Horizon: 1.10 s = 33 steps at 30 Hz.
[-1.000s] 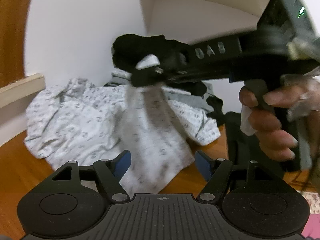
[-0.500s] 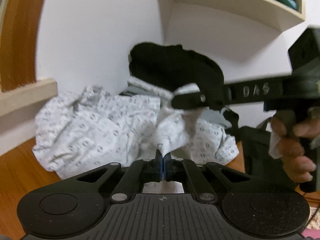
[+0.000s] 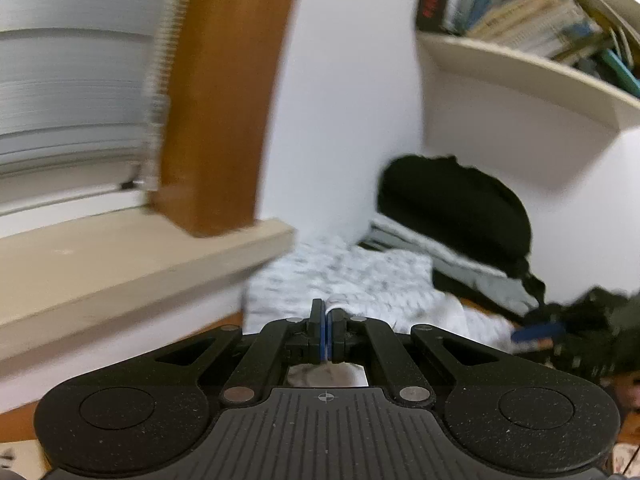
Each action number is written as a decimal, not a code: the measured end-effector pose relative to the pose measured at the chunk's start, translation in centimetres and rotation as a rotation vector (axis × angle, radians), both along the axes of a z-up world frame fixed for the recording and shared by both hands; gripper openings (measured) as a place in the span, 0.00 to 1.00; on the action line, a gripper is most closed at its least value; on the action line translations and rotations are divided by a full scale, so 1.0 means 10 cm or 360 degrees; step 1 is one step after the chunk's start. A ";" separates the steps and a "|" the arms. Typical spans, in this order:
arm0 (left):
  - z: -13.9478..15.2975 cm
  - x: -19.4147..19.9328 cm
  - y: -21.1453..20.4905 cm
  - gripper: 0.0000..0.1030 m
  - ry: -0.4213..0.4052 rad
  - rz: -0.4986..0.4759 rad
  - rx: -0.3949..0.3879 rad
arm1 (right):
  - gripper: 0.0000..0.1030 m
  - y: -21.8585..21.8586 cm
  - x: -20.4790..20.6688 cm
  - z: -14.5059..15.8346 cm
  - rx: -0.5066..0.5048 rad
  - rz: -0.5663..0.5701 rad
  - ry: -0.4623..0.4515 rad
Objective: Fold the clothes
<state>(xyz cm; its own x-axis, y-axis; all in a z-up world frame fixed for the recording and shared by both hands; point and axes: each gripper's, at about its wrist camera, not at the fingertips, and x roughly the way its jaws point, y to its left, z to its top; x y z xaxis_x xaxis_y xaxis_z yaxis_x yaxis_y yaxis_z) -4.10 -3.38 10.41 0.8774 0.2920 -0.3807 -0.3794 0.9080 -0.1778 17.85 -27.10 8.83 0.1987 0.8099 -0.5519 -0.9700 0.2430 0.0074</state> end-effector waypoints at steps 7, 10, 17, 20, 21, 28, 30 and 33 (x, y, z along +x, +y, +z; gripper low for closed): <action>-0.07 -0.22 0.15 0.01 0.0071 0.0049 -0.0014 | 0.40 0.07 -0.05 -0.39 -0.0078 0.0062 0.0050; -0.19 -0.24 0.17 0.03 0.0142 0.0062 -0.0033 | 0.46 0.09 -0.19 -0.41 -0.0062 0.0118 0.0068; -0.42 -0.32 0.10 0.12 0.0233 0.0062 -0.0046 | 0.47 0.13 -0.46 -0.42 -0.0119 0.0233 0.0046; -0.45 -0.36 0.06 0.12 0.0245 0.0057 -0.0043 | 0.46 0.15 -0.50 -0.50 -0.0192 0.0236 0.0000; -0.45 -0.38 0.06 0.12 0.0246 0.0060 -0.0039 | 0.43 0.16 -0.50 -0.52 -0.0217 0.0238 -0.0017; -0.31 -0.46 0.08 0.12 0.0234 0.0078 -0.0003 | 0.05 0.09 -0.35 -0.12 0.0004 0.0113 -0.0214; -0.27 -0.46 0.05 0.12 0.0230 0.0077 0.0015 | 0.05 0.08 -0.26 0.10 0.0126 0.0018 -0.0264; -0.23 -0.42 -0.06 0.35 0.0219 0.0048 0.0065 | 0.05 0.14 -0.12 0.23 0.0170 -0.0070 -0.0288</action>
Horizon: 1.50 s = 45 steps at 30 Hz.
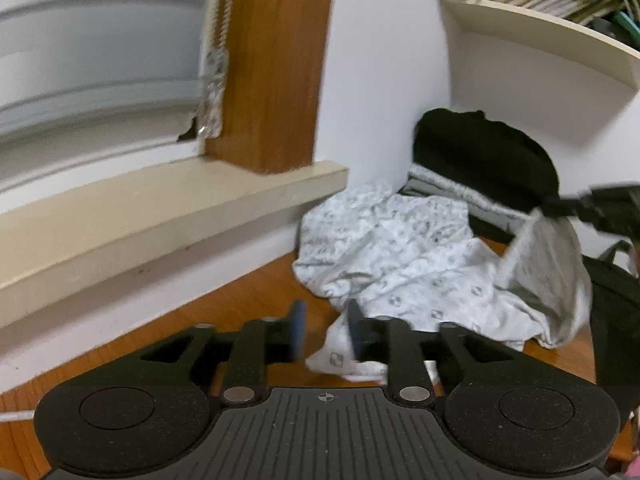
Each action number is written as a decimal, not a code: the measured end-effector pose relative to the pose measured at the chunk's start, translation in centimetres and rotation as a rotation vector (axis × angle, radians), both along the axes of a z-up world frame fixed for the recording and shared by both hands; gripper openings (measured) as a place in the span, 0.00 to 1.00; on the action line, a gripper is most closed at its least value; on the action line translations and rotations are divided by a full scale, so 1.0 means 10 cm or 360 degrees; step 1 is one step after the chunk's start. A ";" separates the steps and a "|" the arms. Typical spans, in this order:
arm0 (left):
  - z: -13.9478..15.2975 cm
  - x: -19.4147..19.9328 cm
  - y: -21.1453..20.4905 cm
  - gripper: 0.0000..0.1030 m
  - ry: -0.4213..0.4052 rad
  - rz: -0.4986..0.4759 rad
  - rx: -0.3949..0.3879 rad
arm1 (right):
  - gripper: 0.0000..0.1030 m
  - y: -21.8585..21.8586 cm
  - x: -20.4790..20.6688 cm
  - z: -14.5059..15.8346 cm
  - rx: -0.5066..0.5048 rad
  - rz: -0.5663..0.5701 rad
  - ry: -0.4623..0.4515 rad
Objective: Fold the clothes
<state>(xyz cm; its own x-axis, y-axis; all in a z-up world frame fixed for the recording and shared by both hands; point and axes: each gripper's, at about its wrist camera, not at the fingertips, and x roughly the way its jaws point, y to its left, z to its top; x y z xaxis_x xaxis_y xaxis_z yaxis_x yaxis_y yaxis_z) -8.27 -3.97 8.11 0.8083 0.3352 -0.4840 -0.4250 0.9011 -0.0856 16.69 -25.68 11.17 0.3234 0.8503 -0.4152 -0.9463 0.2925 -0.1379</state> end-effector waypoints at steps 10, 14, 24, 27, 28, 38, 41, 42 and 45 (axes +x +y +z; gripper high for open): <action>-0.23 0.71 -0.63 0.62 0.0157 -0.0289 0.0197 | 0.05 0.29 0.36 -0.15 -0.0095 -0.0231 -0.0002; -0.40 1.03 -0.67 0.54 0.0281 -0.0293 0.0290 | 0.07 0.26 0.36 -0.34 -0.0169 -0.0231 0.0048; -0.06 1.06 -0.21 0.18 0.0174 -0.0234 0.0237 | 0.22 0.13 0.28 -0.55 -0.0285 -0.0171 0.0081; 0.01 0.99 -0.08 0.18 0.0175 -0.0190 0.0220 | 0.06 0.09 0.38 -0.41 -0.0146 -0.0199 0.0103; 0.02 0.97 -0.05 0.18 0.0169 -0.0180 0.0207 | 0.06 0.05 0.41 -0.31 -0.0051 -0.0216 0.0107; -0.01 0.83 -0.06 0.34 0.0149 -0.0130 0.0231 | 0.06 -0.05 0.61 0.34 0.0336 -0.0429 0.0047; -0.03 0.80 -0.07 0.41 0.0135 -0.0135 0.0223 | 0.06 -0.01 0.70 0.41 0.0340 -0.0471 0.0041; -0.03 0.80 -0.10 0.41 0.0114 -0.0154 0.0206 | 0.06 0.00 0.72 0.42 0.0333 -0.0478 0.0045; -0.04 0.82 -0.24 0.38 0.0076 -0.0234 0.0219 | 0.06 0.04 0.77 0.39 0.0305 -0.0490 0.0039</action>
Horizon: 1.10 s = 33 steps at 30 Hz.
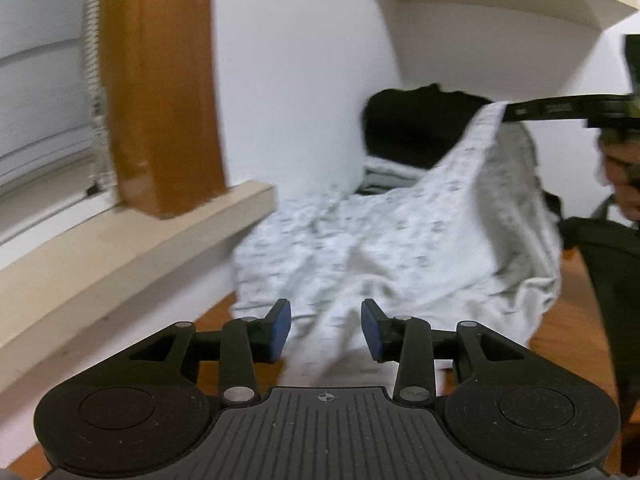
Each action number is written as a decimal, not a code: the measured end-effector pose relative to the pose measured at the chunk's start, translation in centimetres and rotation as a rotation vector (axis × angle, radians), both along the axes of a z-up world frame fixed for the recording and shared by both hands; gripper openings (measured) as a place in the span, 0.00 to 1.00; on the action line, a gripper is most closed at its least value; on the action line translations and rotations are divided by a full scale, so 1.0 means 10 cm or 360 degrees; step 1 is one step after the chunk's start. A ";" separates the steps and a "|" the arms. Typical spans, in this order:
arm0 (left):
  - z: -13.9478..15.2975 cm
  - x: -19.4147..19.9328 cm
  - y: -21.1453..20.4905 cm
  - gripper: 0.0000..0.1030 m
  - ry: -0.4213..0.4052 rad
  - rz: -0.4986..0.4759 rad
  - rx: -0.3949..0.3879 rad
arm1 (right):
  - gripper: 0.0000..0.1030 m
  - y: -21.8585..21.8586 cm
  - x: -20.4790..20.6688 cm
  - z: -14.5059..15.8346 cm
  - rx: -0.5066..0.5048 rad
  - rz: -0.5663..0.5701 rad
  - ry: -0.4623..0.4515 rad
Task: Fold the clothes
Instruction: 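Lift the shirt with both tools and stretch it between them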
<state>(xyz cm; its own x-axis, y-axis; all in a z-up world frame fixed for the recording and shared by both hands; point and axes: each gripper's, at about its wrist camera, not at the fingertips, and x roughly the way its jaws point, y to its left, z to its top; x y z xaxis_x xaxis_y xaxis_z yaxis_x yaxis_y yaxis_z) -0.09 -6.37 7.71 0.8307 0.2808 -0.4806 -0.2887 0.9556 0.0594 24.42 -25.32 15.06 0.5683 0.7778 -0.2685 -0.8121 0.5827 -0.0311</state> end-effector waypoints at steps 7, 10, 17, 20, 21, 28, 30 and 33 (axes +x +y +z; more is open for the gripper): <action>-0.02 0.22 -0.40 0.18 0.0055 -0.0162 0.0118 | 0.06 0.06 0.06 -0.12 -0.0082 -0.0050 -0.0006; -0.12 0.39 -0.50 0.36 0.0146 -0.0141 0.0260 | 0.06 0.07 0.12 -0.17 -0.0104 -0.0052 0.0005; -0.32 0.64 -0.36 0.47 0.0281 -0.0075 0.0365 | 0.06 0.03 0.17 -0.24 -0.0115 -0.0025 0.0021; -0.25 0.69 -0.22 0.32 0.0228 0.0019 0.0316 | 0.06 0.01 0.21 -0.27 -0.0109 0.0003 0.0024; -0.21 0.70 -0.18 0.25 0.0210 0.0050 0.0313 | 0.06 0.01 0.23 -0.27 -0.0110 0.0014 0.0023; 0.20 0.52 0.18 0.10 0.0049 0.0175 0.0109 | 0.06 0.03 0.38 -0.23 -0.0099 0.0103 0.0000; 0.32 0.37 0.20 0.09 0.0015 0.0190 0.0109 | 0.06 0.04 0.37 -0.14 -0.0090 0.0132 -0.0031; 0.49 0.15 0.23 0.09 -0.0036 0.0213 0.0108 | 0.06 0.07 0.30 0.00 -0.0061 0.0180 -0.0076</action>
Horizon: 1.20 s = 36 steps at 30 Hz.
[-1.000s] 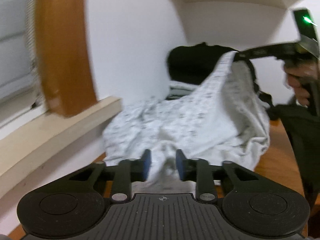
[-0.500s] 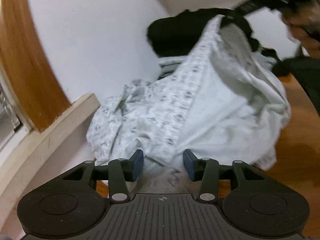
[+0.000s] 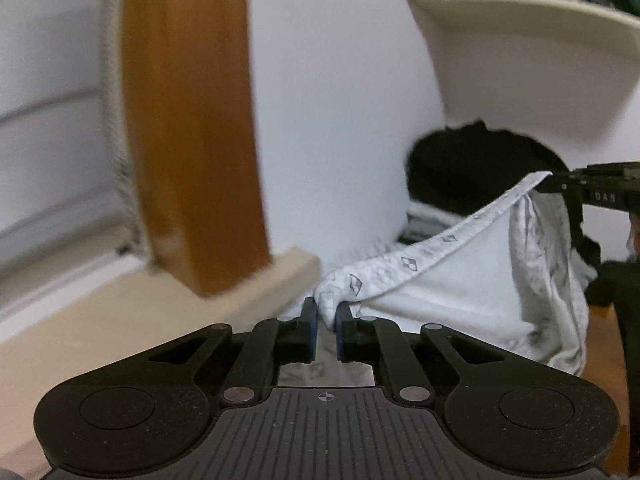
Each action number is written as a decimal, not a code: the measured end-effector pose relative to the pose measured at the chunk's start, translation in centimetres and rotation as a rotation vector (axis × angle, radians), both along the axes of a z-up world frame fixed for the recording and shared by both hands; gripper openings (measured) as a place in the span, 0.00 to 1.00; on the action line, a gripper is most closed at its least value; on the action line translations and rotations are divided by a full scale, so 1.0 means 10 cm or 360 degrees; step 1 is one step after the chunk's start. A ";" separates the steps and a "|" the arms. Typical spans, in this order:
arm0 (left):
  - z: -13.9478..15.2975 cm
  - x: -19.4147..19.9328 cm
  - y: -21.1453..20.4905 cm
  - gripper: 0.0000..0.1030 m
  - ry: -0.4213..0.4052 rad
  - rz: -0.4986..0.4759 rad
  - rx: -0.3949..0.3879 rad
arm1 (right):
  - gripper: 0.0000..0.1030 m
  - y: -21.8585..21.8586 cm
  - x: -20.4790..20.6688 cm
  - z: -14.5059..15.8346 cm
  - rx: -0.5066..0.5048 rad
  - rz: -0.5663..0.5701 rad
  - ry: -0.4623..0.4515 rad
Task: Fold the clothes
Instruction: 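Lift the shirt with both tools and stretch it between them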
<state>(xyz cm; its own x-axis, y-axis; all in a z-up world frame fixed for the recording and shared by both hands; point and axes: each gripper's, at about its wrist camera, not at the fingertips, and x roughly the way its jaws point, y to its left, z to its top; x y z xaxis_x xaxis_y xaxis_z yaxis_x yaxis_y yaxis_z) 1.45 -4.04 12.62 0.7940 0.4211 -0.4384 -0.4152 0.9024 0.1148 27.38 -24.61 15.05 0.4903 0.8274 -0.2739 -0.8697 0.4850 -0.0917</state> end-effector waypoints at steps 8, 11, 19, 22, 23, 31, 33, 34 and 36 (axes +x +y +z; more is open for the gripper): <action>0.46 -0.59 0.09 0.08 -0.0140 0.0057 0.0008 | 0.06 0.00 -0.54 0.34 0.0092 0.0076 -0.0094; 0.63 -0.91 0.10 0.08 -0.0215 0.0082 0.0029 | 0.06 -0.01 -0.79 0.48 0.0102 0.0099 -0.0140; 1.18 -1.92 -0.04 0.07 -0.0458 0.0157 0.0109 | 0.06 0.00 -1.64 1.14 0.0217 0.0222 -0.0355; 1.31 -2.28 -0.14 0.07 -0.0478 0.0176 0.0146 | 0.06 0.00 -1.97 1.41 0.0280 0.0269 -0.0423; 1.32 -2.36 -0.17 0.07 -0.0467 0.0180 0.0159 | 0.06 0.01 -2.06 1.47 0.0291 0.0283 -0.0441; 0.96 -2.45 0.00 0.08 -0.0296 0.0241 0.0081 | 0.06 0.47 -2.26 1.32 0.0117 0.0359 -0.0448; 0.79 -2.35 0.11 0.08 -0.0250 0.0240 0.0028 | 0.06 0.63 -2.17 1.13 0.0046 0.0366 -0.0392; 0.71 -2.28 0.16 0.08 -0.0226 0.0238 0.0004 | 0.06 0.70 -2.12 1.02 0.0005 0.0367 -0.0365; 0.55 -2.15 0.26 0.08 -0.0179 0.0233 -0.0042 | 0.06 0.82 -2.02 0.77 -0.0076 0.0368 -0.0321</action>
